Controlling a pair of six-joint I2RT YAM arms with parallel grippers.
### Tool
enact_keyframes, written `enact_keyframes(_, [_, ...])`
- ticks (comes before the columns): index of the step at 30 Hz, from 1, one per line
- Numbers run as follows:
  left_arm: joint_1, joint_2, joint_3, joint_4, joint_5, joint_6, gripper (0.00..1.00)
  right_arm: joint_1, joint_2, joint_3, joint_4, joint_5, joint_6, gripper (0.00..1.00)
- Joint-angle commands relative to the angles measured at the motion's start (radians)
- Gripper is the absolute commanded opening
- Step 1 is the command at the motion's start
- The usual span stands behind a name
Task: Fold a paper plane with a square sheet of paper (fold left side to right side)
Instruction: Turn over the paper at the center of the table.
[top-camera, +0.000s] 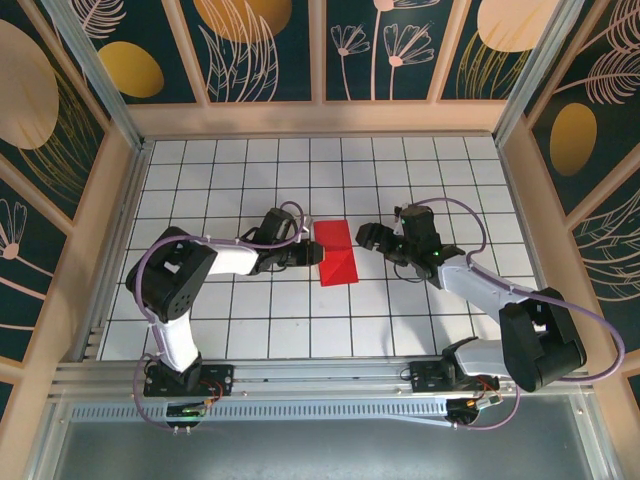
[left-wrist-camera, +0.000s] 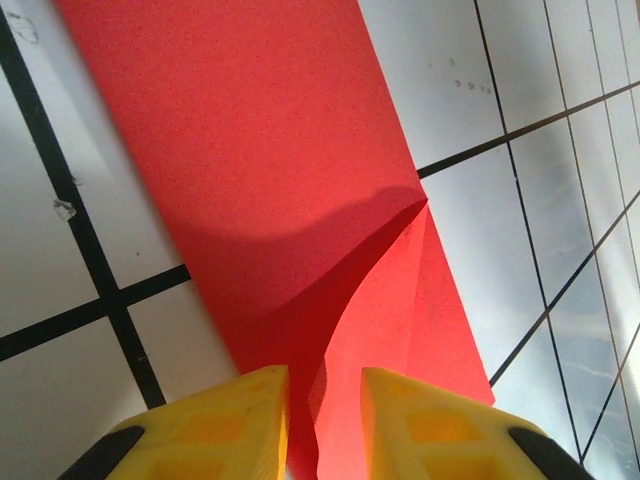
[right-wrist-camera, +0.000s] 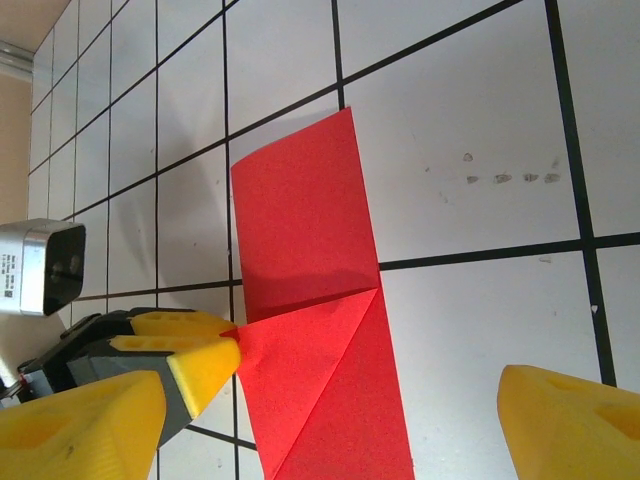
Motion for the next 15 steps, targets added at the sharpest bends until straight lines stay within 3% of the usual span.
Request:
enact_keyframes(1, [0.008, 0.020, 0.028, 0.027, 0.007, 0.020, 0.22, -0.005, 0.004, -0.015, 0.036, -0.020, 0.006, 0.86])
enact_keyframes(4, [0.009, 0.015, 0.025, 0.040, 0.005, 0.016, 0.15, -0.006, 0.020, -0.019, 0.059, -0.048, 0.004, 0.85])
enact_keyframes(8, [0.008, -0.022, -0.001, 0.079, -0.009, 0.009, 0.01, -0.001, 0.058, -0.022, 0.129, -0.121, 0.009, 0.77])
enact_keyframes(15, [0.008, -0.128, -0.107, 0.205, -0.052, -0.052, 0.00, 0.050, 0.156, -0.001, 0.235, -0.148, 0.023, 0.72])
